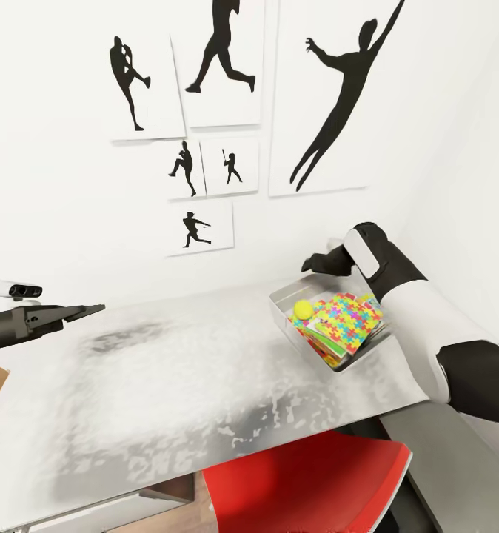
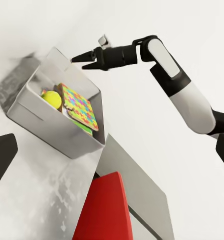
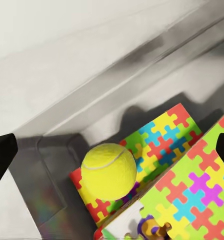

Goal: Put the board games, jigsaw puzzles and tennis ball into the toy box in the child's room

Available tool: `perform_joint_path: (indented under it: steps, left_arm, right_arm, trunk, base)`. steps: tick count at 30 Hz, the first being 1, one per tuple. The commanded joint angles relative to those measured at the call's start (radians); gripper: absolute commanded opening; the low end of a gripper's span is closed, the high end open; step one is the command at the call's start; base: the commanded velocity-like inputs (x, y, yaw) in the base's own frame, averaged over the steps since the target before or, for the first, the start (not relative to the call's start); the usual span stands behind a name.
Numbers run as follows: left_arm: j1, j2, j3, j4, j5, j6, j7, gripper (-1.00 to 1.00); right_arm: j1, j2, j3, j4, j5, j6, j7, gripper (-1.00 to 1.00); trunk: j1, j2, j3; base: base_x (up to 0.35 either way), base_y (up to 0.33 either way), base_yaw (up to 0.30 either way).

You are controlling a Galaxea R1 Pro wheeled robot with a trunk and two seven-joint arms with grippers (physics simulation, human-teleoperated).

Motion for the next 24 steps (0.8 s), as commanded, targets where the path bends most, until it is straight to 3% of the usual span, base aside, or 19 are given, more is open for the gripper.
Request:
perform_joint_path:
  steps: [1, 4, 7, 10, 15, 16, 22, 24]
  left_arm:
    - [-0.001, 0.0, 0.0, 0.0, -0.001, 0.011, -0.004, 1.0]
    - [0.0, 0.0, 0.0, 0.0, -0.001, 0.011, -0.004, 1.0]
    - [0.0, 0.0, 0.0, 0.0, -0.001, 0.011, -0.004, 1.0]
    - [0.0, 0.0, -0.001, 0.0, 0.0, 0.011, -0.004, 1.0]
    - [0.0, 0.0, -0.003, 0.0, 0.0, 0.009, -0.004, 1.0]
    - [0.0, 0.0, -0.003, 0.0, 0.0, 0.009, -0.004, 1.0]
    - [0.002, 0.001, -0.003, 0.005, 0.001, 0.009, -0.004, 1.0]
    - [0.006, 0.002, -0.003, 0.006, 0.003, 0.01, -0.004, 1.0]
  right_arm:
    - [-0.001, -0.01, 0.006, -0.004, -0.011, 0.002, 0.015, 1.0]
    - [-0.001, -0.051, 0.006, -0.009, -0.012, 0.002, 0.104, 1.0]
    - [0.0, -0.115, 0.006, -0.012, -0.015, 0.002, 0.237, 1.0]
    - [0.007, -0.206, 0.006, -0.012, -0.04, 0.002, 0.485, 1.0]
    - [0.076, -0.343, 0.004, -0.011, -0.072, 0.002, 0.856, 1.0]
    - [0.099, -0.369, 0.004, -0.011, -0.074, 0.002, 0.955, 1.0]
    - [0.244, -0.408, 0.002, -0.011, -0.076, -0.001, 1.27, 1.0]
    - [0.318, -0.434, 0.002, -0.027, -0.081, -0.057, 1.393, 1.0]
  trunk:
    - [0.0, -0.002, -0.002]
    - [0.0, -0.002, -0.002]
    - [0.0, -0.002, -0.002]
    - [0.0, -0.002, -0.002]
    - [0.0, -0.002, -0.002]
    - [0.0, -0.002, -0.002]
    - [0.0, -0.002, -0.002]
    - [0.0, -0.002, -0.001]
  base:
    - [-0.146, 0.0, 0.0]
    - [-0.242, 0.0, 0.0]
    - [-0.156, 0.0, 0.0]
    - [-0.038, 0.0, 0.0]
    - [-0.006, 0.0, 0.0]
    - [-0.006, -0.026, 0.0]
    - [-0.117, -0.053, 0.0]
    - [-0.19, 0.078, -0.044]
